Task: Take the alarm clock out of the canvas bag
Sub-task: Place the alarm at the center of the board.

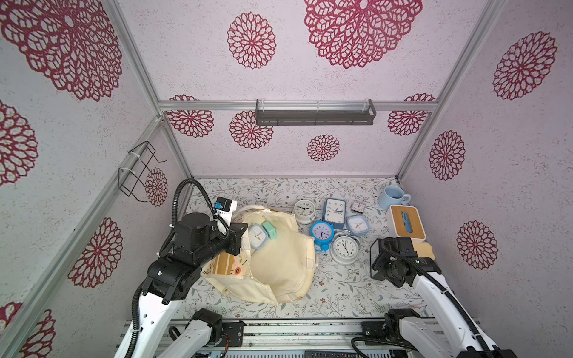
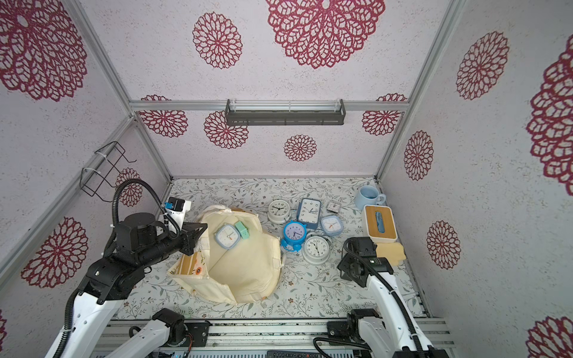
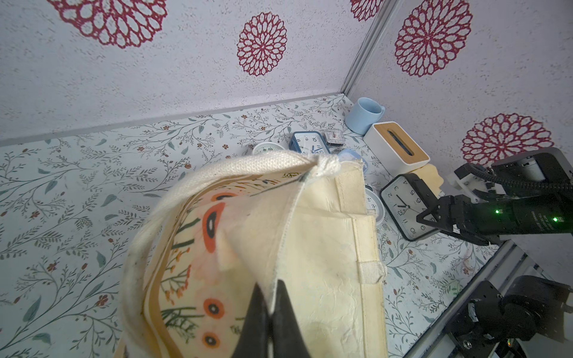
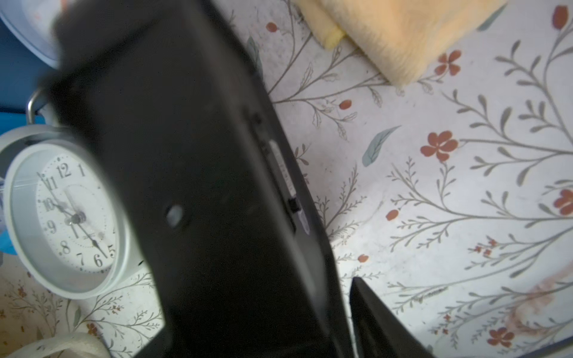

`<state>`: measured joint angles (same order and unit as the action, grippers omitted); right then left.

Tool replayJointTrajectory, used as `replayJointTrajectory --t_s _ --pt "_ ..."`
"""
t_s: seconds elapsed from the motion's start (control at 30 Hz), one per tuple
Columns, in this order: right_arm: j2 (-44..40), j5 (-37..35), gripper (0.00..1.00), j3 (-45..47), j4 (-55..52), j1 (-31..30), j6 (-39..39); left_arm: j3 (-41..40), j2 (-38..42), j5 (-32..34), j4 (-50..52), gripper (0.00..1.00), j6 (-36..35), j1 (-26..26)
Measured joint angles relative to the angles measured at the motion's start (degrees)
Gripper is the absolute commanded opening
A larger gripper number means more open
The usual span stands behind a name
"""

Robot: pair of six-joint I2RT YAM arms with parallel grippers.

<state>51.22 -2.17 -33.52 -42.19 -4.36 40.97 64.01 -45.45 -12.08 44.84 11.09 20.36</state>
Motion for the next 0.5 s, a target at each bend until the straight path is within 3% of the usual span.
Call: replayJointTrajectory --t_s 0.1,0.2,0.5 --pt "-0.52 1.07 0.32 0.00 0.98 0.26 -0.04 0.00 0.02 0.00 0.00 0.00 0.11 0.00" --pt "-2.21 2.45 0.30 0.00 1.05 0.26 -0.37 0.00 0.07 -0.02 0.00 0.00 0.11 0.00" --pt "-7.52 14.12 0.33 2.60 6.45 0.31 -0.98 -0.24 0.07 -0.39 -0.61 0.00 0.57 0.00"
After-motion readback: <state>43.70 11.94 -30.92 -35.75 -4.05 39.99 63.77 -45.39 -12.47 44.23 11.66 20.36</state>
